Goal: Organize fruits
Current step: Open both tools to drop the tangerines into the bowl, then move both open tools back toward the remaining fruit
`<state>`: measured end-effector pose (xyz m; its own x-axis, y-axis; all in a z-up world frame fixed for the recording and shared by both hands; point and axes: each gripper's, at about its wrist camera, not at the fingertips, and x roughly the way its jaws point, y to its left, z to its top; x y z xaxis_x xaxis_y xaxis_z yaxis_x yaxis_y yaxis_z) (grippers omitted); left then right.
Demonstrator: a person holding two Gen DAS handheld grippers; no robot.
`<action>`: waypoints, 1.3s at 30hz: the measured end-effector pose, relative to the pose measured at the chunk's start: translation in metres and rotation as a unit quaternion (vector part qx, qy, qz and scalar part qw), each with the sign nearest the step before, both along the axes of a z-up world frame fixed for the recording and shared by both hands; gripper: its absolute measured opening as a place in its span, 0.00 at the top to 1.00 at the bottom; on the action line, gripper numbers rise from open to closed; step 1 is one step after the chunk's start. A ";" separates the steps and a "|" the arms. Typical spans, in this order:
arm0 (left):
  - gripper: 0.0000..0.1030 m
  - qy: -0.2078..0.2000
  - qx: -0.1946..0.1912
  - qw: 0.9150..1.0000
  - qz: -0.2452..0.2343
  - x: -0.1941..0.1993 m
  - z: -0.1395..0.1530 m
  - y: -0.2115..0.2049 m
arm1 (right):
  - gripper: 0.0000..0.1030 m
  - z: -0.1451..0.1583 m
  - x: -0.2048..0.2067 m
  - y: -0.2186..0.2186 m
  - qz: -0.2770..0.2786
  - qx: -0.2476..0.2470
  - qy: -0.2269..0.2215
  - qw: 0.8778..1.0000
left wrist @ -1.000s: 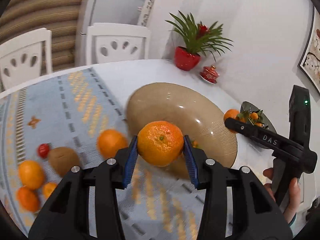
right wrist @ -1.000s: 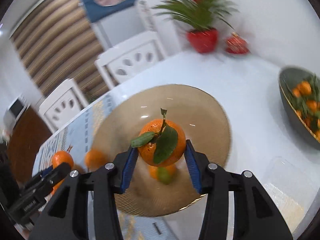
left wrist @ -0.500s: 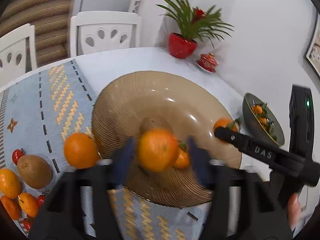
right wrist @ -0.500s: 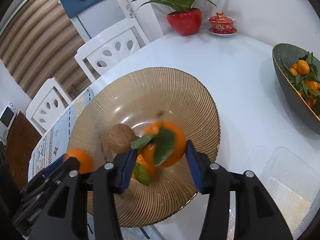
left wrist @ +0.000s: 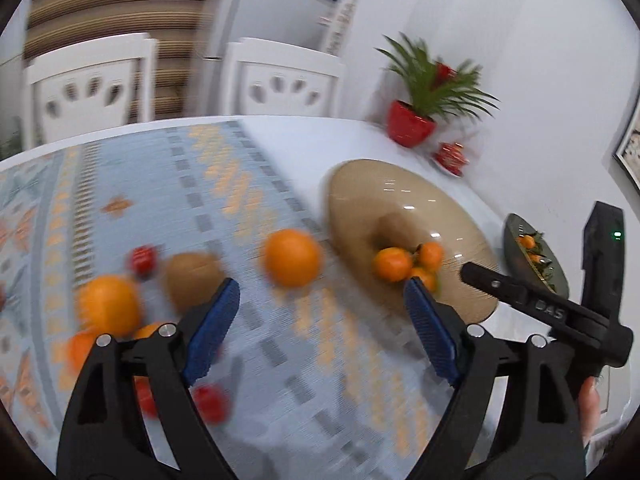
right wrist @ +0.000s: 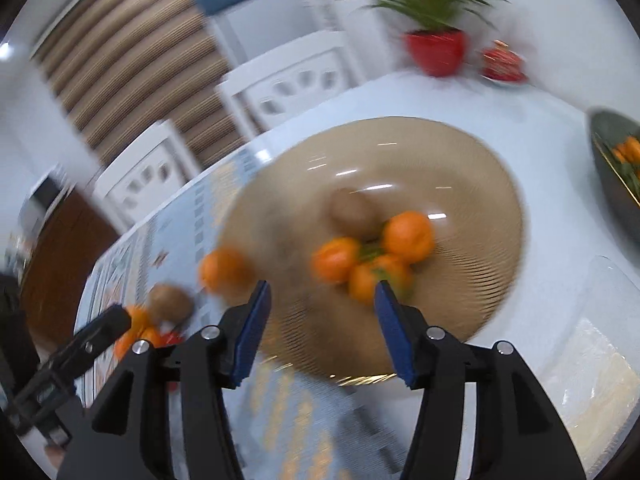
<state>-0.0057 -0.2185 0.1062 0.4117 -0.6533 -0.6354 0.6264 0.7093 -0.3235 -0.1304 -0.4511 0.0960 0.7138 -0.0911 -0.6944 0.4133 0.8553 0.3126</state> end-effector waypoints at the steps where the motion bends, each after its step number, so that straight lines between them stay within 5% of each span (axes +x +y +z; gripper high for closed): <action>1: 0.14 0.004 0.000 1.000 0.019 0.001 0.000 0.023 | 0.45 0.003 0.003 0.021 0.022 -0.014 -0.003 1.000; 6: 0.03 -0.018 0.005 0.991 0.129 0.000 0.004 0.121 | 0.36 -0.002 0.013 0.092 0.101 -0.047 -0.011 0.994; 8: 0.03 -0.038 0.029 0.980 0.194 -0.001 0.003 0.163 | 0.20 -0.012 0.017 0.121 0.128 -0.067 -0.014 0.989; 12: 0.03 -0.050 0.077 0.956 0.279 0.005 -0.015 0.217 | 0.18 -0.039 0.023 0.160 0.150 -0.105 -0.007 0.983; 15: 0.03 -0.025 0.077 0.943 0.323 0.017 -0.037 0.250 | 0.18 -0.053 0.028 0.168 0.154 -0.103 -0.001 0.983; 25: 0.03 0.000 0.076 0.928 0.366 0.023 -0.072 0.271 | 0.11 -0.062 0.023 0.179 0.129 -0.166 0.002 0.978; 31: 0.03 0.019 0.068 0.928 0.367 0.024 -0.075 0.275 | 0.11 -0.062 0.023 0.196 0.138 -0.208 -0.001 0.968; 39: 0.03 0.021 0.087 0.925 0.368 0.028 -0.075 0.269 | 0.18 -0.058 0.020 0.195 0.146 -0.197 -0.014 0.969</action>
